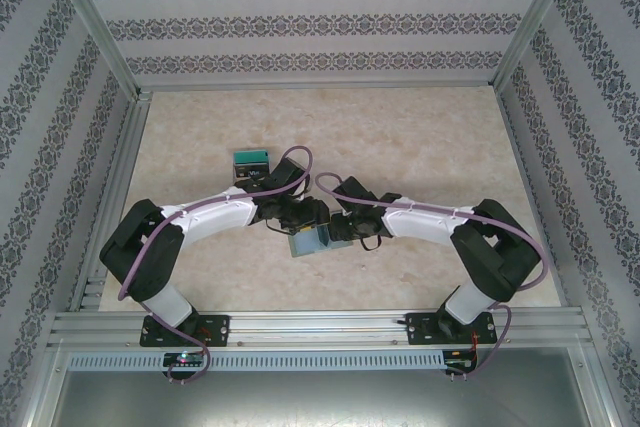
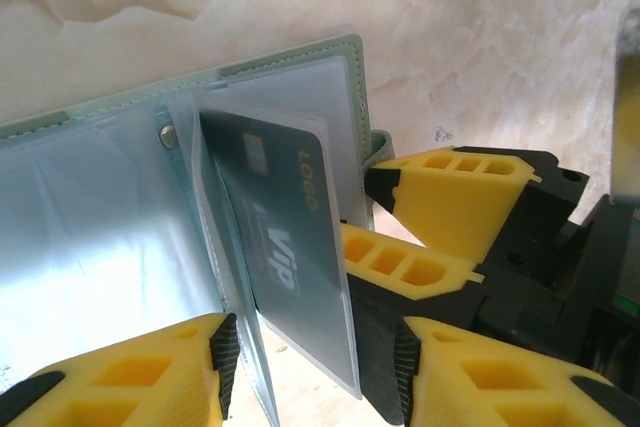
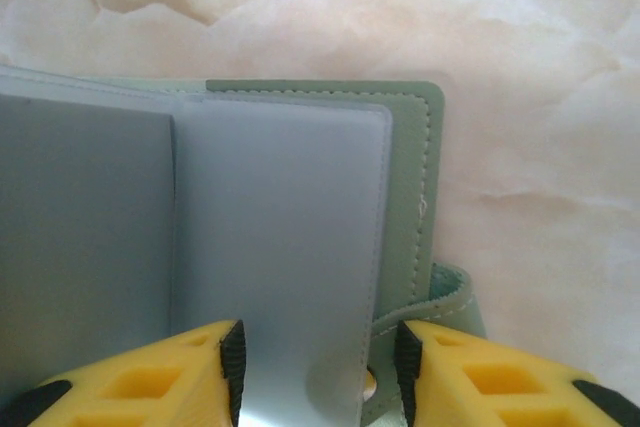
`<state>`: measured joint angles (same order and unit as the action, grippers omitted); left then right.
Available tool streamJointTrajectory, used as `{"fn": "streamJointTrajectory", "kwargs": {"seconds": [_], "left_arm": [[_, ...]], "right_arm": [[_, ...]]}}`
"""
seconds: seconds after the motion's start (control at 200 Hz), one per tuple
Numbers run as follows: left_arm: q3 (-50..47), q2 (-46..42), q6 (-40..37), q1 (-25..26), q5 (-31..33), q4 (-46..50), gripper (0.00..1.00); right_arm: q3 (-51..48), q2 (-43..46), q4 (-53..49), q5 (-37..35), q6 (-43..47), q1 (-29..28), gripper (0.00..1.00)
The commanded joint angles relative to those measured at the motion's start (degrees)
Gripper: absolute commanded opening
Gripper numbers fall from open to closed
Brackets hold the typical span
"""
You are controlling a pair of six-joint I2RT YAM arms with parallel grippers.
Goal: Take the credit cards out of the card holder
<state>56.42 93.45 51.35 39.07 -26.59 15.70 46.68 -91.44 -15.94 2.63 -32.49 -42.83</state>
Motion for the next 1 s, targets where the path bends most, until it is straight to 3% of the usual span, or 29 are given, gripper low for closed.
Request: {"fn": "streamJointTrajectory", "kwargs": {"seconds": [0.0,0.29,0.485,0.63,0.894,0.994], "left_arm": [[-0.15,0.77,-1.04,1.18,0.02,-0.61,0.48],[-1.64,0.44,-0.99,1.18,0.9,-0.88,0.48],[-3.1,-2.56,-1.12,1.1,4.82,2.72,0.48],[-3.05,-6.37,-1.61,1.01,7.72,5.61,0.48],[-2.16,-9.15,0.44,1.1,13.29,7.99,0.38],[-2.63,-8.64,0.51,1.1,11.58,5.02,0.37]], "right_arm": [[-1.58,2.65,-1.64,-2.68,-1.0,1.44,0.48],[-3.33,7.74,-2.42,-3.97,-1.61,4.14,0.5],[-3.65,9.16,-1.82,-2.67,-1.78,4.4,0.49],[-3.55,8.47,-0.59,-0.17,-1.3,4.32,0.42],[-1.44,3.67,-0.3,1.67,-0.14,3.46,0.28],[-0.89,2.51,-0.33,1.75,0.36,3.27,0.23]]}}
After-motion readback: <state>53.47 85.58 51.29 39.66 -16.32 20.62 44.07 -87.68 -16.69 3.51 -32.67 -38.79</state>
